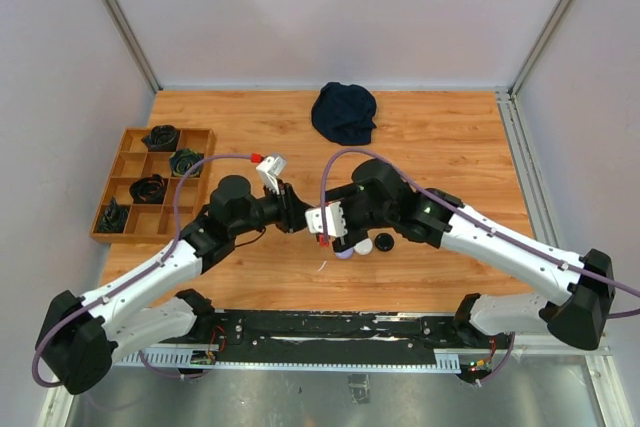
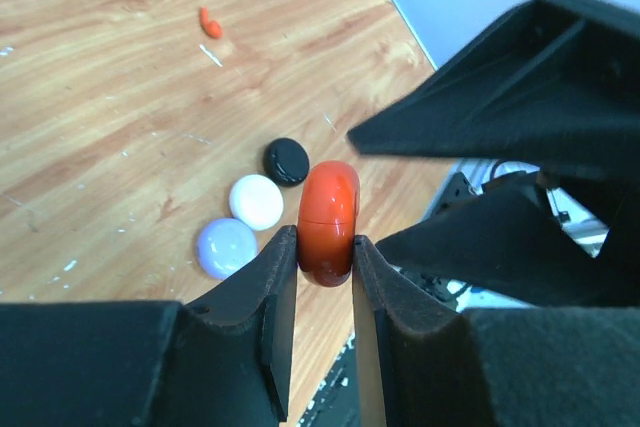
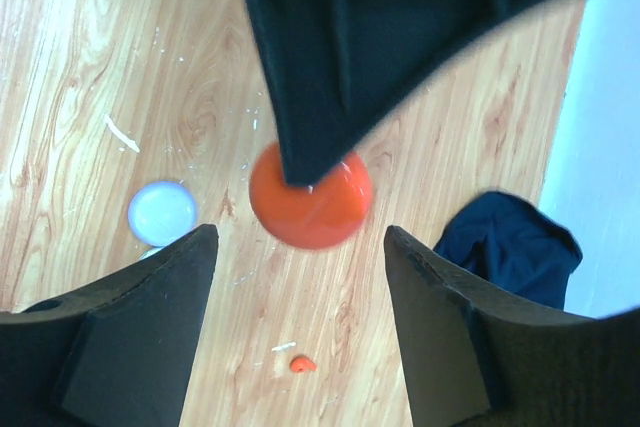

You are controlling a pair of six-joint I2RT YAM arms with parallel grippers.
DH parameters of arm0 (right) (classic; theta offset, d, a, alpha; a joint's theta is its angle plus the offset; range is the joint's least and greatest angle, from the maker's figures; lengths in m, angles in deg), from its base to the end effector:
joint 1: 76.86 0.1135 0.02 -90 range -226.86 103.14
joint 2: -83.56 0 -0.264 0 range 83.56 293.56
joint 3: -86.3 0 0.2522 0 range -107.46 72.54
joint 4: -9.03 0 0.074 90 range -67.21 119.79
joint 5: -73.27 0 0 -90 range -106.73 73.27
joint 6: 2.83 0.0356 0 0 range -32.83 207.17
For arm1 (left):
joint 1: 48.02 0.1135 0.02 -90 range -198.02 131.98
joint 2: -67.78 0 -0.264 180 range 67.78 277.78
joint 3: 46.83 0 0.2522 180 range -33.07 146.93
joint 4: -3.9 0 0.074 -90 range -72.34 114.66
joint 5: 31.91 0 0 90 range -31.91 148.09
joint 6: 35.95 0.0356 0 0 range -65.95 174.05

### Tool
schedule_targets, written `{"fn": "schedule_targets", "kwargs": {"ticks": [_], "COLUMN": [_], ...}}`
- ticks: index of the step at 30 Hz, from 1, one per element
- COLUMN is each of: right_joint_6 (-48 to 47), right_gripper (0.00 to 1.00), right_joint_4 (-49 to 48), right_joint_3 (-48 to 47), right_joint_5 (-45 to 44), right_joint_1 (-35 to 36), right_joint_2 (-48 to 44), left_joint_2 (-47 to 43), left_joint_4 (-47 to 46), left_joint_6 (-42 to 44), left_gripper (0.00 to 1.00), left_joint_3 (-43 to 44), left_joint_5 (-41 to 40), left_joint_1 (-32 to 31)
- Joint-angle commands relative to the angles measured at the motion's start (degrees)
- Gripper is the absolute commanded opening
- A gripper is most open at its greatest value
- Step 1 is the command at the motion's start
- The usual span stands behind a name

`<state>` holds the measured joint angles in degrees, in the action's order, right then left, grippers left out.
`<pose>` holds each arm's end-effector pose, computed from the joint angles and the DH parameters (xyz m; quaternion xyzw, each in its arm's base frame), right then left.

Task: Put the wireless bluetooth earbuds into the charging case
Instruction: Pick up the charging case at the center of the board.

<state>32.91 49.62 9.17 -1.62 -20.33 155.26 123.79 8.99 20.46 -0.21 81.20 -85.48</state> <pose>0.1449 0.2360 0.3256 -0.7587 0.4499 0.1257 0.4541 0.1698 -0.1477 0.2646 0.1487 0.7700 -0.4775 0.3963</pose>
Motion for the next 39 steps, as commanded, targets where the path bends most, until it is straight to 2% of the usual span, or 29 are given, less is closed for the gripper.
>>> {"fn": "schedule_targets", "kwargs": {"ticks": [1,9,15,21,26,30,39], "right_joint_6": [9.39,29.92,48.22,60.73,76.0,82.46,87.7], "right_gripper": [0.68,0.67,0.62,0.58,0.54,0.52,0.51], "right_joint_4": [-3.71,-16.08,-33.59,-50.75,-72.38,-84.63,-98.2], "right_joint_3": [0.59,6.12,14.05,21.35,27.99,31.02,31.05], "right_joint_5": [3.84,15.87,25.83,26.59,27.24,26.97,29.26], "right_joint_1": [-3.89,-14.25,-20.46,-20.85,-20.76,-19.83,-15.7], "right_joint_2": [-3.3,-6.84,-9.25,-10.09,-7.83,-5.7,-0.12], "left_joint_2": [-4.66,-12.92,-17.33,-20.92,-22.4,-21.75,-17.32], "left_joint_4": [-4.29,-14.17,-21.43,-28.9,-34.59,-40.0,-47.69], "left_joint_6": [4.06,6.97,9.15,9.51,7.94,5.78,2.97], "left_gripper": [0.1,0.09,0.08,0.08,0.08,0.08,0.08], "left_joint_3": [-3.1,-9.63,-13.58,-16.92,-19.16,-20.62,-21.02], "left_joint_5": [-5.15,-8.63,-6.37,-4.66,-5.75,-5.95,-5.41], "left_joint_1": [0.54,0.54,0.58,0.54,0.54,0.54,0.54]}}
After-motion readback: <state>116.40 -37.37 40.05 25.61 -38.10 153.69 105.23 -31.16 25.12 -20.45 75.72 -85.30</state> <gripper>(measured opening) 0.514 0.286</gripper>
